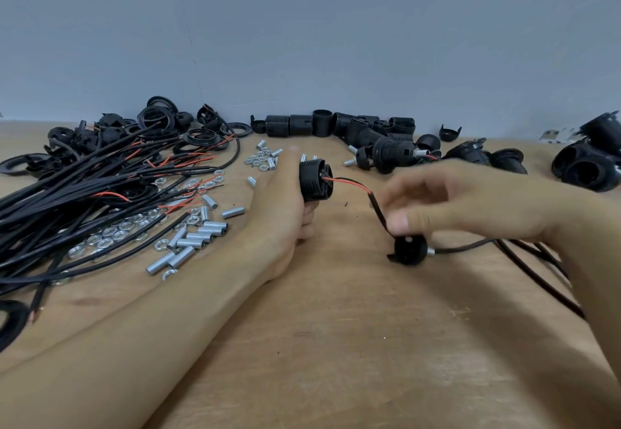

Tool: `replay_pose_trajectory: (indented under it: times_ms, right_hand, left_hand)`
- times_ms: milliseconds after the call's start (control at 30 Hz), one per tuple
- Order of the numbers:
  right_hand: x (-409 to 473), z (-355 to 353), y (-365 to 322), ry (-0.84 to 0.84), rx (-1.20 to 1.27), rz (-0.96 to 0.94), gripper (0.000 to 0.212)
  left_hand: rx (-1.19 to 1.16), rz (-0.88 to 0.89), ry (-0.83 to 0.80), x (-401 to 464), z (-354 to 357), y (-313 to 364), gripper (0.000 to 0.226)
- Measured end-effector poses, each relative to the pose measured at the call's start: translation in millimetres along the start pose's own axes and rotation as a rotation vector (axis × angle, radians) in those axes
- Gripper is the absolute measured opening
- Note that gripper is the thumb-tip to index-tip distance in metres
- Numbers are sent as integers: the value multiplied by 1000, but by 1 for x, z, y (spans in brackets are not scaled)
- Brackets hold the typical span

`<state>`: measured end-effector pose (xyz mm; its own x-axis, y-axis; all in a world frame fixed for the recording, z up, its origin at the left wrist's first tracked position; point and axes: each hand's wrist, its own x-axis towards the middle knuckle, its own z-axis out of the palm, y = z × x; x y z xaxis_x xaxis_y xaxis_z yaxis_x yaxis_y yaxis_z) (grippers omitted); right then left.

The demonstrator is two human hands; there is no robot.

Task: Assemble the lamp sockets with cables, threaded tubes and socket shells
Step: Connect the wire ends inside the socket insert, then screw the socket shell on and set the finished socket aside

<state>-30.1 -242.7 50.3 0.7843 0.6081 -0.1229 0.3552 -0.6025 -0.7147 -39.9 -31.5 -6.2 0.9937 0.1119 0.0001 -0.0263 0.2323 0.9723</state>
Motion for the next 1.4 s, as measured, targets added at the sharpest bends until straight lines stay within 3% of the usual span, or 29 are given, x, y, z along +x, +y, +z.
replay_pose_trajectory:
  times_ms: [67,133,333,433,633,767,867,1033,1133,1233,1267,1400]
  right_hand:
    - [0,5,0,-161,-82,71,51]
    - [2,8,0,-145,-127,77,55]
    - [7,12,-1,7,41,-43,44]
    - [12,20,-5,143,100,-123,51]
    - [16,31,-15,330,261,-217,71]
    - [18,39,-21,547,-103,-245,56]
    - [18,43,-25,526,-184,-327,44]
    - [20,47,-18,433,-280,-292,50]
    - [19,44,-16,395,-285,-289,68]
    - [18,46,-20,409,-300,-376,50]
    - [18,47,-20,419,-310,-398,44]
    - [20,50,-18,389,-164,-330,53]
  left_hand:
    - [-2,1,6,0,0,0,45]
    - [-4,4,12,-1,1,0,45]
    - [-42,30,63,-1,-1,1,43]
    - [-46,53,87,0,-5,2,42]
    - [287,269,236,-1,-9,2,48]
    - [288,383,313,-1,-9,5,53]
    - [322,406,328,0,-10,5,53]
    - [435,459,351,0,-13,2,47]
    - [476,496,353,2,-13,0,49]
    - [547,528,331,1,-11,-2,47]
    - [543,528,317,1,-11,-2,48]
    - [407,462,289,3,-10,-1,51]
